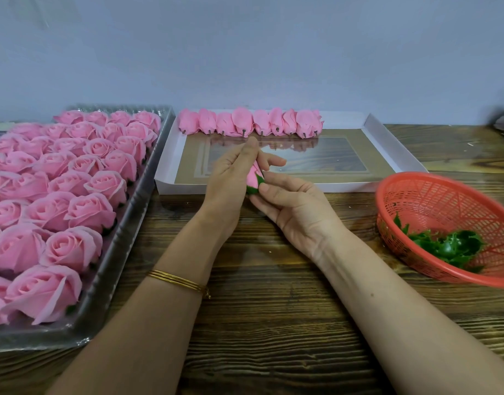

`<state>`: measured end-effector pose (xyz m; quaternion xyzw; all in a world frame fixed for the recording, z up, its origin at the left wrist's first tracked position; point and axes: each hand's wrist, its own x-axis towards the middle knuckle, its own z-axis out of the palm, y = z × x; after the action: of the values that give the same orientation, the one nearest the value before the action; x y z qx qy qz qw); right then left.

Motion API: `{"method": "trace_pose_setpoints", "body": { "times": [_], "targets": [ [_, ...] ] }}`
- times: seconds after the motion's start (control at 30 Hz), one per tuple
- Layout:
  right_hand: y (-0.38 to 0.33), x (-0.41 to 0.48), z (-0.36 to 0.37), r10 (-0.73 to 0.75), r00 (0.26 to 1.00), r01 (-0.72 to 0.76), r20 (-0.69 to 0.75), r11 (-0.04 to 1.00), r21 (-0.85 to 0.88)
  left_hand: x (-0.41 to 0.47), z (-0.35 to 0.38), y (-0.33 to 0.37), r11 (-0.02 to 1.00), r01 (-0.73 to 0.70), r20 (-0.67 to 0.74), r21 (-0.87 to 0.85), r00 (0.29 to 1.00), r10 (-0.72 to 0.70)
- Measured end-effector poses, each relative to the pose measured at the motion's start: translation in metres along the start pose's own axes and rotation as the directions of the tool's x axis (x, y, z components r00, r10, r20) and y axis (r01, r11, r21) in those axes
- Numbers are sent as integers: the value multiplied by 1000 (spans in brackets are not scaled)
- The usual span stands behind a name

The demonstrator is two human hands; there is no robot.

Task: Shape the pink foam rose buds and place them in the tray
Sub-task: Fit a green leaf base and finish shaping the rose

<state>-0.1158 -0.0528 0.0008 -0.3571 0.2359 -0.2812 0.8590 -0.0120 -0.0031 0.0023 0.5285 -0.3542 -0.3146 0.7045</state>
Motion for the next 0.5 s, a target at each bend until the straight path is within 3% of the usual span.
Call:
{"method": "trace_pose_setpoints", "body": {
  "times": [0.5],
  "targets": [
    [-3, -3, 1, -22, 999, 25, 46, 998, -65, 0, -2, -1, 999, -8, 56, 44, 998, 5]
  ]
}}
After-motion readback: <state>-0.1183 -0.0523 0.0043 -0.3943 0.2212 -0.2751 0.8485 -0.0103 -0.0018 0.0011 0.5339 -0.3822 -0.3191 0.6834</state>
